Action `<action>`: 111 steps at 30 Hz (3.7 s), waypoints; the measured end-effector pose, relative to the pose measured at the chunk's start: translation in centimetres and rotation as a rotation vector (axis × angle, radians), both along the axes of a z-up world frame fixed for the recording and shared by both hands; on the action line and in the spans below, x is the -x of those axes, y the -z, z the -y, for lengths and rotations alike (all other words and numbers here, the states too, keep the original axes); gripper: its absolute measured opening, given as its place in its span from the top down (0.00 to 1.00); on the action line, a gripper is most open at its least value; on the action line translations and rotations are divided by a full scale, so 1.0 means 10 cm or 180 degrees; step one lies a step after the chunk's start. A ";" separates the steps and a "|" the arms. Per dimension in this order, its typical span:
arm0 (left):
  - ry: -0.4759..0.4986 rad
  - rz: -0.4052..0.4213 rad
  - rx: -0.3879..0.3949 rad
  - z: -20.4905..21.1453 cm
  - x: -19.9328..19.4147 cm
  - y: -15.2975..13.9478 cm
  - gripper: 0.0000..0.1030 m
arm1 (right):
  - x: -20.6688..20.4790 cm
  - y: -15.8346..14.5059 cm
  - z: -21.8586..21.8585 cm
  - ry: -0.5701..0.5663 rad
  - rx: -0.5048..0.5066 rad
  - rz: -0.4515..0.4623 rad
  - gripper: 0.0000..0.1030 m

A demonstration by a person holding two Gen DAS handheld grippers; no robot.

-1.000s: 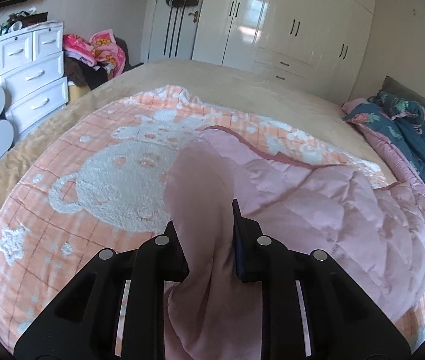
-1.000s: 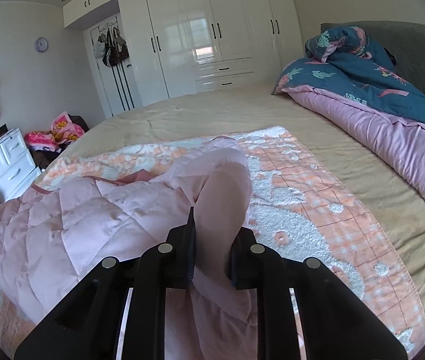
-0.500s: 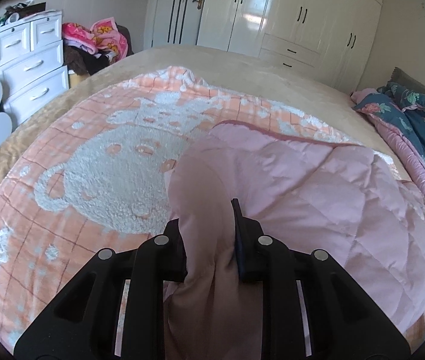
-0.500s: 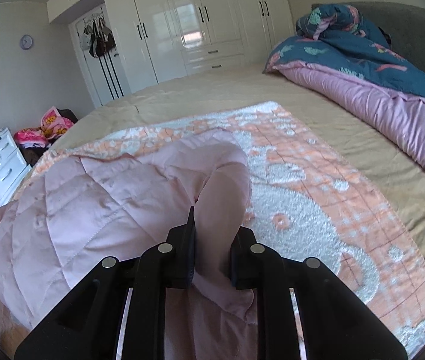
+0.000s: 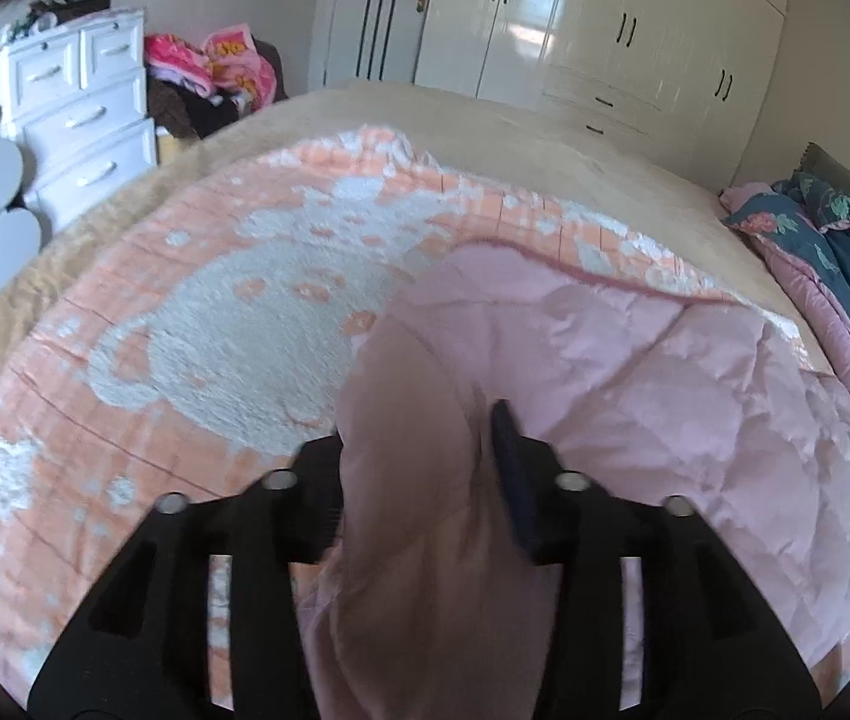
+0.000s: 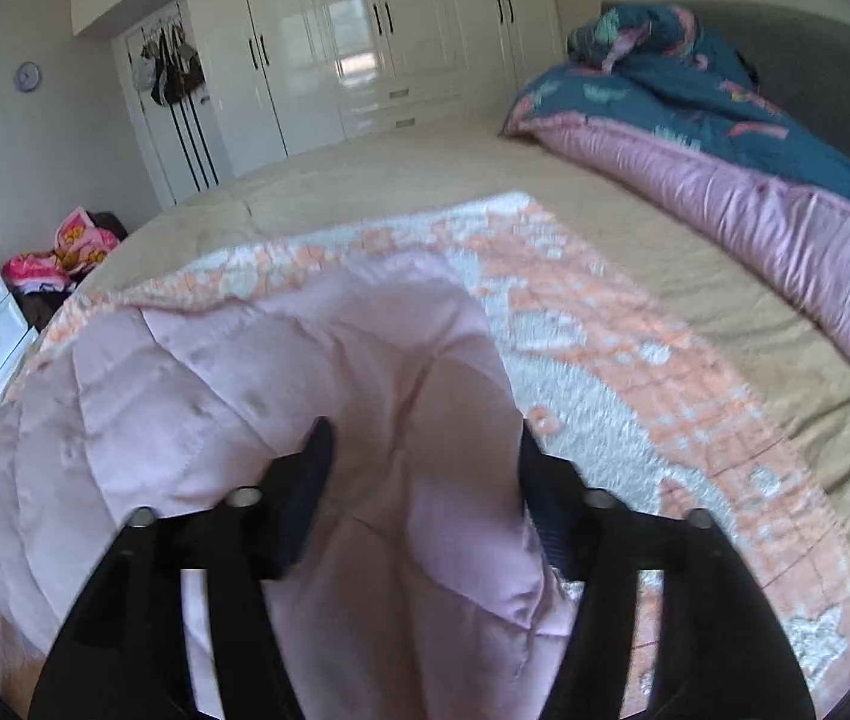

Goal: Fold large clothes

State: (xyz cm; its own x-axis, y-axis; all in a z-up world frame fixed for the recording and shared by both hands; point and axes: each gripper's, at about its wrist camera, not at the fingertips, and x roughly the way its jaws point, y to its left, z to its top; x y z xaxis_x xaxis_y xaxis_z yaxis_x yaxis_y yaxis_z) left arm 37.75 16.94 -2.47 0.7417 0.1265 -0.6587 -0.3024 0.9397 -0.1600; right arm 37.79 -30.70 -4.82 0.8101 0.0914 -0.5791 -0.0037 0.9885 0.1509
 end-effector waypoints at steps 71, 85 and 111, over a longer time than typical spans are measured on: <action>0.1210 0.0066 -0.0044 1.40 0.51 -0.60 0.09 | 0.53 -0.68 -0.49 -0.0646 -0.0192 0.0141 0.04; 0.1216 0.0426 -0.0112 1.43 0.97 -1.00 0.09 | 0.99 -1.10 -0.47 -0.0640 -0.0219 0.0613 0.04; 0.0929 0.0264 -0.0040 1.20 1.47 -0.75 0.09 | 1.49 -1.05 -0.19 -0.0390 -0.0272 0.0651 0.04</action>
